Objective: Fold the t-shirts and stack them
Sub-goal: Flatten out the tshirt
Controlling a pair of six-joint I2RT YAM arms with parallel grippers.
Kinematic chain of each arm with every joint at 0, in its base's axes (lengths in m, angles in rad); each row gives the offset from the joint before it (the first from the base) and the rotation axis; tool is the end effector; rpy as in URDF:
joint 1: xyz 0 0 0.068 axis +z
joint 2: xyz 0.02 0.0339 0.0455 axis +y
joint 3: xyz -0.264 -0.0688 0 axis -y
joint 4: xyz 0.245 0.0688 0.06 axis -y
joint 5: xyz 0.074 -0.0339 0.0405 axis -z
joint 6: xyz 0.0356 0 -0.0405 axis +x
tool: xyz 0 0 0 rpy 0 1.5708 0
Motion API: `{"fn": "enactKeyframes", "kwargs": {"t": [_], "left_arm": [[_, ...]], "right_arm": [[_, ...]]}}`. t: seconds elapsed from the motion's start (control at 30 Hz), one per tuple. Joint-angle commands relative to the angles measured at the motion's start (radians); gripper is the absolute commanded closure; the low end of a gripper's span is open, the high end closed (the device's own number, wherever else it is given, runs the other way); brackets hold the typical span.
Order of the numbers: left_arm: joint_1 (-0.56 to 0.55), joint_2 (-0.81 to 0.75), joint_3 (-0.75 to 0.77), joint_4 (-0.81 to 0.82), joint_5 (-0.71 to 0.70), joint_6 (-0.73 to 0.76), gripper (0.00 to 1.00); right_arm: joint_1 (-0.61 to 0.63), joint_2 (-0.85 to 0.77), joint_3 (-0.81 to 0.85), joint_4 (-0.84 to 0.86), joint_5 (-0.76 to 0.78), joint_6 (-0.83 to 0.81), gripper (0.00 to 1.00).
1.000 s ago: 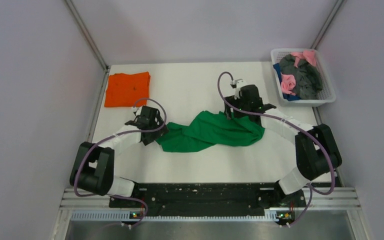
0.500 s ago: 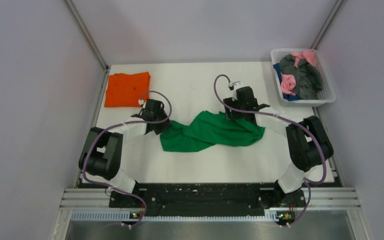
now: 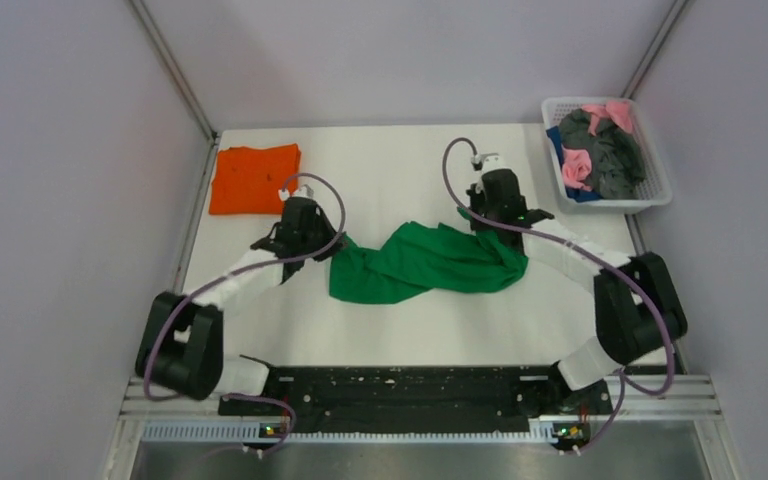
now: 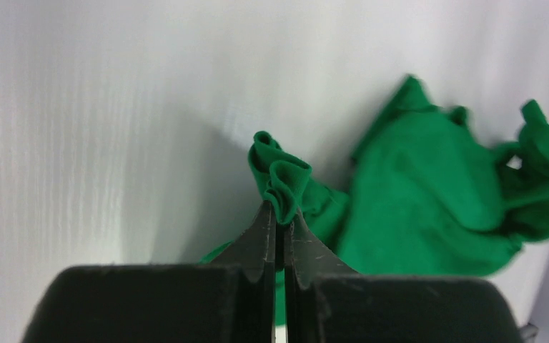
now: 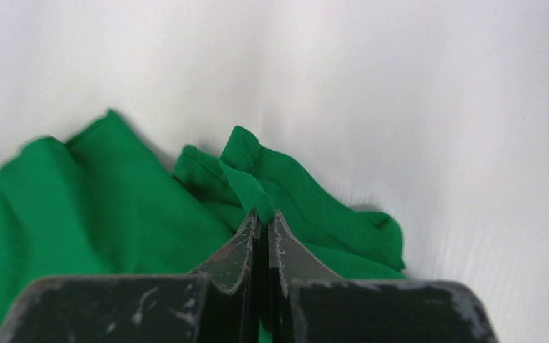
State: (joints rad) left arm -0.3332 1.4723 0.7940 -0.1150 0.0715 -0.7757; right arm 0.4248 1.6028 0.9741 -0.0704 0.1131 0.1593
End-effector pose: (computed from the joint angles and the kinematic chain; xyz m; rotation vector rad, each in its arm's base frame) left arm 0.2820 -0.1003 0.1912 -0.5025 2.3974 -0.6026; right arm 0.3165 0.1388 0.2114 -0.2412 2.2581 0.1813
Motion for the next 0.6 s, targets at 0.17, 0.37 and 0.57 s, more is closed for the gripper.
{"fn": "enactKeyframes", "kwargs": {"t": [0.17,0.37,0.57], "left_arm": [[-0.023,-0.613,-0.079,0.05,0.019,0.062,1.0],[-0.024,-0.873,0.089,-0.147,-0.16,0.13,1.0],[-0.023,-1.015,0.259,-0.249,-0.319,0.195,1.0]], "right_arm": [[-0.004,-0.544,-0.041,-0.061,0.159,0.098,1.0],[-0.004,-0.759,0.045,-0.174,0.273,0.118,1.0],[-0.003,-0.858,0.221,-0.379,0.59,0.16,1.0]]}}
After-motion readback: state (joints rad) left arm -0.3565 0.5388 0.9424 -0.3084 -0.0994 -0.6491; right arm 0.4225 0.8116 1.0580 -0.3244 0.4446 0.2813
